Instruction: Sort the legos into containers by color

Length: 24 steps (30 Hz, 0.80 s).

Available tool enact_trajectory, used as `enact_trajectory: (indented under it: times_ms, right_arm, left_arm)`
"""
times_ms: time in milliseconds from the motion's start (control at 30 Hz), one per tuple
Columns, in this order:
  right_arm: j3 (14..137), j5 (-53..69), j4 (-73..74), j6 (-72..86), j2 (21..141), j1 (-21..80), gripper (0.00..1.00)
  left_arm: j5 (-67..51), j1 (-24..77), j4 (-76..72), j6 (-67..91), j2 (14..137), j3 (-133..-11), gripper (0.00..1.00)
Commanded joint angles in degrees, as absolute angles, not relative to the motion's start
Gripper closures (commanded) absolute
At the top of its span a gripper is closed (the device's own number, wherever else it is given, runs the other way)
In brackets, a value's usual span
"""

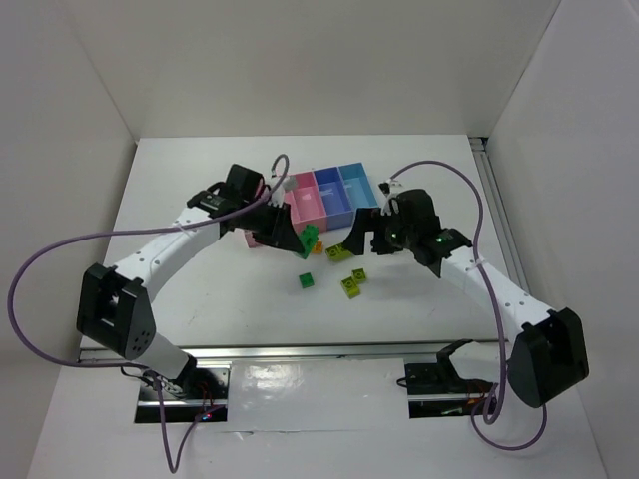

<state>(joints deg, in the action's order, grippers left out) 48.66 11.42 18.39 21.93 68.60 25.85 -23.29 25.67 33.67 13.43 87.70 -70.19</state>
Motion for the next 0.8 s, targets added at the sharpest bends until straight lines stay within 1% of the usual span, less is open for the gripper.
enact_trajectory:
  times_ms: [0,33,67,133,167,333,467,600,767]
  right_arm:
    - [52.99,38.55,10.64,17.84,70.83,23.3,0.01]
    - [54.65,41.54,9.94,17.84,71.62,23.29,0.01]
    - [55.36,45.66,9.93,17.84,72.33,22.77,0.01]
    - [56.77,48.59,9.4,17.15,73.48,22.76,0.01]
    - [56.78,49.47,9.4,17.14,74.09,22.76,0.01]
    - [56.78,53.34,5.99,17.48,74.09,22.76,0.01]
    - [57.3,57.03,2.21,19.51,76.81,23.82,0.01]
    - [57.3,59.85,-2.18,22.93,77.52,25.04,0.01]
    - [57.83,60.47,-4.66,24.95,78.04,25.75,0.01]
  left_arm:
    - [-51.19,21.37,30.51,11.77,87.09,-73.65,1.0]
    - [-60.9,19.62,27.28,13.52,87.1,-73.65,1.0]
    - [-64.39,18.99,25.07,15.01,87.88,-73.13,1.0]
    - [-71.24,18.46,18.67,19.05,87.89,-70.6,1.0]
    - [-72.41,17.67,14.11,21.77,87.89,-70.58,1.0]
    - [-74.71,17.14,12.39,22.59,89.03,-71.01,1.0]
    - [-77.51,17.14,12.39,21.98,90.08,-71.02,1.0]
    - [-77.52,16.61,16.51,18.47,90.7,-72.5,1.0]
    - [-76.38,16.08,16.52,18.46,91.23,-72.51,1.0]
